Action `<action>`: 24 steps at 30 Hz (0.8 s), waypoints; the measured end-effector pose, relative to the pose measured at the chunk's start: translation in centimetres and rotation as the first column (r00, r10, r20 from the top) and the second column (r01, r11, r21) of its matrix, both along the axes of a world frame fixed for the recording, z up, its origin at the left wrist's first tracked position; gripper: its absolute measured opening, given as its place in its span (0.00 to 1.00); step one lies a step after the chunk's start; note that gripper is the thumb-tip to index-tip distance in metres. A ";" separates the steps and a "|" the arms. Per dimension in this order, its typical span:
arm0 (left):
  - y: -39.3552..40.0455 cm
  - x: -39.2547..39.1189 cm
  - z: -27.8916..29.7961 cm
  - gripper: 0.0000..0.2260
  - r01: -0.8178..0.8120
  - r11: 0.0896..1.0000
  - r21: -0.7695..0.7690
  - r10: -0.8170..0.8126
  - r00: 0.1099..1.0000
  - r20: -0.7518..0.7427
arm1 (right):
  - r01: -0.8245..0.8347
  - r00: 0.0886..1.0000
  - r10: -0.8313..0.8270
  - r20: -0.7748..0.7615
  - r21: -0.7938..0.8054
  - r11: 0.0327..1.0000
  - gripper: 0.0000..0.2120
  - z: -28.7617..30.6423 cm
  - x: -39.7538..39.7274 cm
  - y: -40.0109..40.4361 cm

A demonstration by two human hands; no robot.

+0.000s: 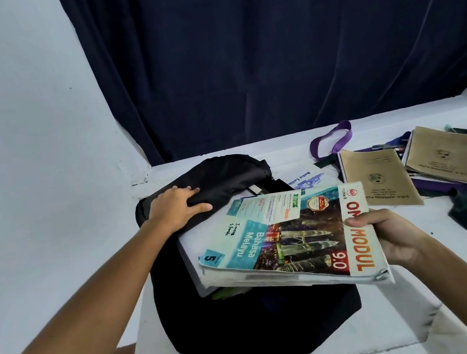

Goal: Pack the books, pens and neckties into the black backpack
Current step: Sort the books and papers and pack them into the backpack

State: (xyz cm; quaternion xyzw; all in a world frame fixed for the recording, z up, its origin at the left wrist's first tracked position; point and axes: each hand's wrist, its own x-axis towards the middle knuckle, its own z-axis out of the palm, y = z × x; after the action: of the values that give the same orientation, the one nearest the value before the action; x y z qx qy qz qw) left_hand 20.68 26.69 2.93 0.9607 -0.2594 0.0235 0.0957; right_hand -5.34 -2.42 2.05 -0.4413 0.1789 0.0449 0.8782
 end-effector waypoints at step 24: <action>-0.9 1.2 7.7 0.27 0.067 0.995 -0.073 -0.067 0.998 0.001 | 0.265 0.963 -0.242 -0.116 0.275 0.924 0.17 1.1 12.7 14.8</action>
State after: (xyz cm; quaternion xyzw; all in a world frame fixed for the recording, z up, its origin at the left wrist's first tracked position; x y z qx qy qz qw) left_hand 21.84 25.83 10.60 0.9473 -0.2904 0.0291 0.1319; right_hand 7.31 12.42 3.18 -0.2799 0.2608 -0.0261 0.9235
